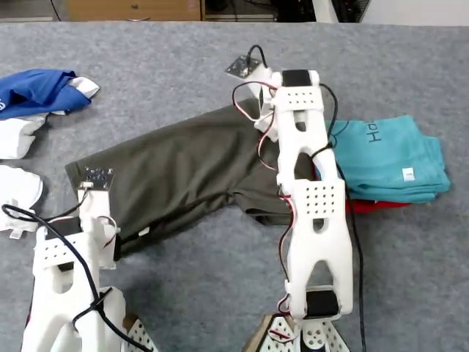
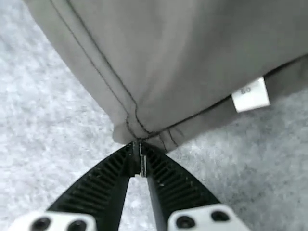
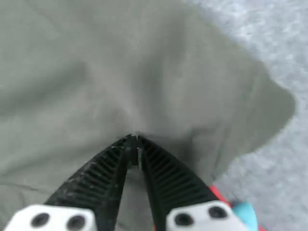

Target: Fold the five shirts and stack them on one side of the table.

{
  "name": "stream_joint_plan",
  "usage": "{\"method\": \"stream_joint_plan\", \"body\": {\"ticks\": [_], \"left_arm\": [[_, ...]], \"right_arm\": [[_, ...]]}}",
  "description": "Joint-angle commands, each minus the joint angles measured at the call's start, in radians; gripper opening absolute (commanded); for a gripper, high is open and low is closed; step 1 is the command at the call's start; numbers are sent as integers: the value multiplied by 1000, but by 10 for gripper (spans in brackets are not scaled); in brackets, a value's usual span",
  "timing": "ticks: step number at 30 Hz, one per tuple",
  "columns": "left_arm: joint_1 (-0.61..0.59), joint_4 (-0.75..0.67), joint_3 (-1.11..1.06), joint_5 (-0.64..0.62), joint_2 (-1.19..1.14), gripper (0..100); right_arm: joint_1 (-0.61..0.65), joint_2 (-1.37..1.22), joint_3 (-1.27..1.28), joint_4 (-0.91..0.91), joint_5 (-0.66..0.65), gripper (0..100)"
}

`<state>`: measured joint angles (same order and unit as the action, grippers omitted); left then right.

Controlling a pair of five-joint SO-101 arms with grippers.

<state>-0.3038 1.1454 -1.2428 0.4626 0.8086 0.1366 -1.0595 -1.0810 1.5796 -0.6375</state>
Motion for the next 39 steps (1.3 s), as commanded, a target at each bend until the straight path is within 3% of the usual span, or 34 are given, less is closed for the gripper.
{"method": "stream_joint_plan", "body": {"ticks": [1,5,9,15,20,25,32,39], "left_arm": [[8,72,155,2,12,19],[6,166,308,2,12,19],[0,198,353,0,13,19],[-6,163,252,0,59,19],[-107,-3,46,0,277,19],[-232,-141,-160,-35,498,20],[-261,-226,-264,-121,561,21],[-261,-226,-270,-121,558,21]], "right_arm": [[-13,27,-191,126,-6,14],[-22,56,-355,210,3,15],[-21,193,-248,210,2,16],[10,558,206,207,-133,16],[-2,858,601,175,-302,23],[-27,1096,995,149,-549,138],[-21,1349,1520,5,-703,192],[-19,1394,1834,-269,-744,202]]}}
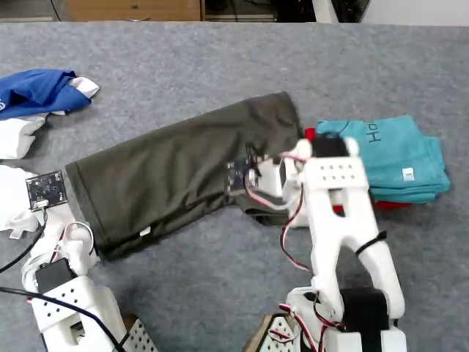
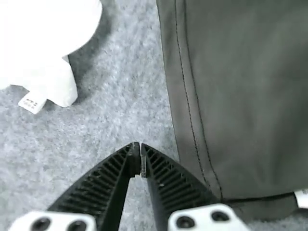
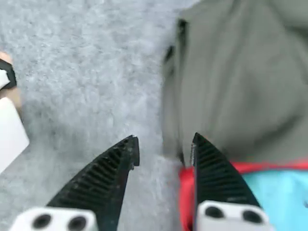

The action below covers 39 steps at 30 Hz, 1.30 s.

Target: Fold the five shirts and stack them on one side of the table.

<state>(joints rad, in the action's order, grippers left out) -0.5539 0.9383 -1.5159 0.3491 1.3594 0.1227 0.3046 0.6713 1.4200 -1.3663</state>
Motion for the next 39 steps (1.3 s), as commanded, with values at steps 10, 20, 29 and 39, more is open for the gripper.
{"method": "stream_joint_plan", "body": {"ticks": [10,20,29,39], "left_arm": [[-11,-20,-9,-8,13,21],[-9,-20,-9,-6,12,21],[-9,-20,-9,-6,10,21],[-9,-20,-9,-6,10,22]], "right_arm": [[22,-226,62,-250,18,244],[8,-355,21,-319,18,138],[1,-357,21,-348,20,130],[-12,-429,-65,-296,34,2]]}}
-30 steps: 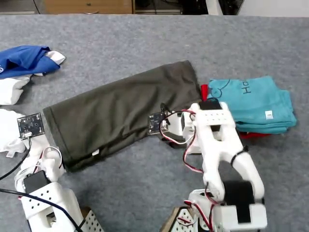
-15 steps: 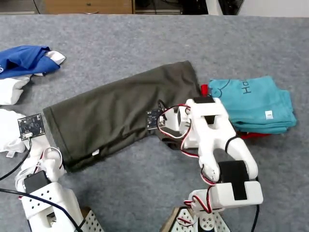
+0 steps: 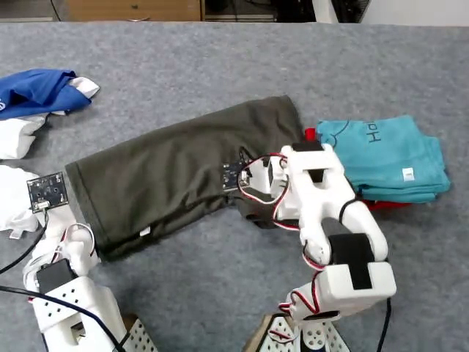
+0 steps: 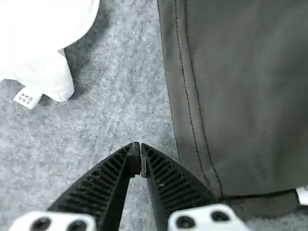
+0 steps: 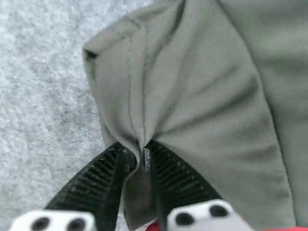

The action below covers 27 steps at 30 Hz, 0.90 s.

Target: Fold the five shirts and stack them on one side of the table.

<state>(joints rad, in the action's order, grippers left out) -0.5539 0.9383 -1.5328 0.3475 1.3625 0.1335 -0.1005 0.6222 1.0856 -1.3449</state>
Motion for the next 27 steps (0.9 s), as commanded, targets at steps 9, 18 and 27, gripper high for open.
{"method": "stream_joint_plan", "body": {"ticks": [9,18,27], "left_arm": [[-9,-20,8,-5,5,22],[-8,-20,3,-5,4,22],[28,-20,-3,-3,10,22]], "right_arm": [[-21,-35,-278,149,92,3],[22,-234,-760,273,195,3],[130,-579,-1267,473,192,3]]}}
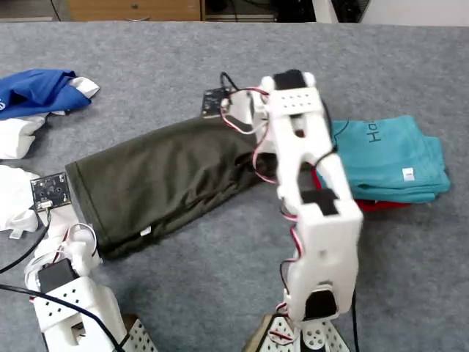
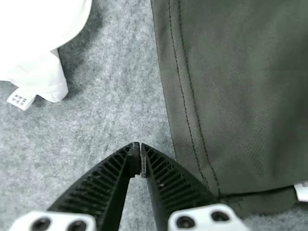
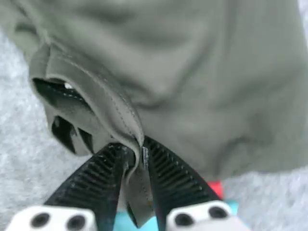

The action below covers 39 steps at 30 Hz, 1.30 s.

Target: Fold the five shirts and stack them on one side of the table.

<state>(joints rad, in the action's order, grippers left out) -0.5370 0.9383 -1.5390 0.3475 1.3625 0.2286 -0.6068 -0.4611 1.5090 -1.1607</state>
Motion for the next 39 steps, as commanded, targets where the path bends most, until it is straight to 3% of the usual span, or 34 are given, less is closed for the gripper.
{"method": "stream_joint_plan", "body": {"ticks": [1,13,15,20,22,26,28,31,32,34,39], "left_arm": [[11,-20,2,-3,10,22],[11,-20,2,-3,10,22],[11,-20,2,2,10,22],[11,-20,2,23,7,22],[11,-20,2,23,7,22],[11,-20,2,23,7,22],[11,-20,2,23,7,22],[11,-20,2,23,7,22],[11,-20,2,23,7,22],[11,-20,2,23,7,22],[11,-20,2,23,8,22]], "right_arm": [[38,-113,-240,63,6,3],[41,-467,-788,160,-120,11],[48,-492,-855,161,-114,73],[51,-498,-1041,245,-54,359],[44,-503,-1124,281,-43,381],[-1,-498,-1191,279,34,327],[-28,-498,-1181,279,55,237],[-50,-498,-1122,279,110,23],[-53,-498,-1096,279,129,0],[-53,-493,-1055,281,170,32],[-10,-380,-877,281,241,4]]}}
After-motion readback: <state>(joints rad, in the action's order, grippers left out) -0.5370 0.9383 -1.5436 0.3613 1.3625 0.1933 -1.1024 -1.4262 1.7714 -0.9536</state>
